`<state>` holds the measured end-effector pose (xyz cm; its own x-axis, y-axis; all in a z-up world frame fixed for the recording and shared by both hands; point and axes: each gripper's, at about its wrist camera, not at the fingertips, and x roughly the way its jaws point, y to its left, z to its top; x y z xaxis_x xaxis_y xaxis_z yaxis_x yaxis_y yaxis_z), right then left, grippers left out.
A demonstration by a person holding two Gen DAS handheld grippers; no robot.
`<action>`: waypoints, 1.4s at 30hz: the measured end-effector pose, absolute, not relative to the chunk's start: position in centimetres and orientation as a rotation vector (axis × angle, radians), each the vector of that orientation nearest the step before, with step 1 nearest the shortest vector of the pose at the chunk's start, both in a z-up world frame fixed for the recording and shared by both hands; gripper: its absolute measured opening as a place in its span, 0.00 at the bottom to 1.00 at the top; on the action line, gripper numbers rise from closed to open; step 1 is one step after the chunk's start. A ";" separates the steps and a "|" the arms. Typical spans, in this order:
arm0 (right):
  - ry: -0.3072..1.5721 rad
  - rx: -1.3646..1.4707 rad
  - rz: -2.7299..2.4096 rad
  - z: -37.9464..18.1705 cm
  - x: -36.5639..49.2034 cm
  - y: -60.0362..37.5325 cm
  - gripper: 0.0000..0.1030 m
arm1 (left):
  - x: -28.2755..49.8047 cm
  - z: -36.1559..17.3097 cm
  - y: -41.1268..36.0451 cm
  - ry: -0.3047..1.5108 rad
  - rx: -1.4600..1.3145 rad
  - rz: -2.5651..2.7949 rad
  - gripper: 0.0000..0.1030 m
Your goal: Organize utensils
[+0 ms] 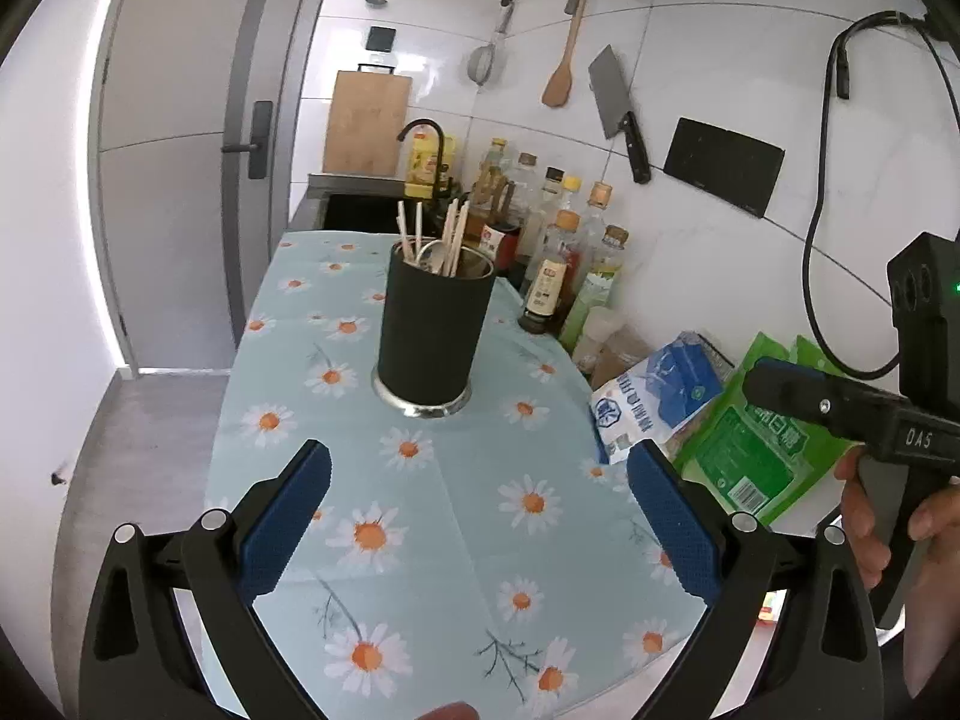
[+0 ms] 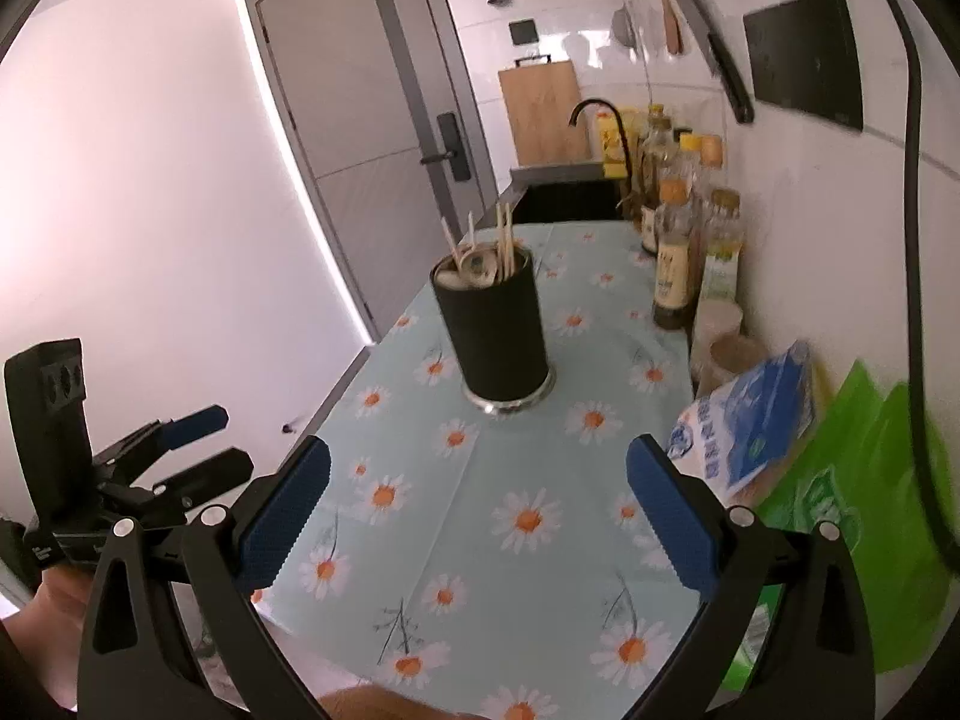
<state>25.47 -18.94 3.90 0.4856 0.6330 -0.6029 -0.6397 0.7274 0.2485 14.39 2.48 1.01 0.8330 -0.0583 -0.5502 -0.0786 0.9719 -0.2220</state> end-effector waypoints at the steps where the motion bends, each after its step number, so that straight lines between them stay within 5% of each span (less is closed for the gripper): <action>1: 0.732 -0.014 0.774 3.7 25.2 -19.0 0.95 | 14.2 0.9 2.3 0.592 -0.238 0.017 0.93; 42: 0.808 -0.054 0.747 0.1 22.9 -20.8 0.95 | 13.2 -0.7 0.7 0.673 -0.212 -0.012 0.94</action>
<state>22.94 -20.81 0.05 0.4529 0.5851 -0.6727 -0.6247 0.7466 0.2288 13.18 0.74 -0.70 0.7825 -0.0796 -0.6175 -0.0573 0.9784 -0.1987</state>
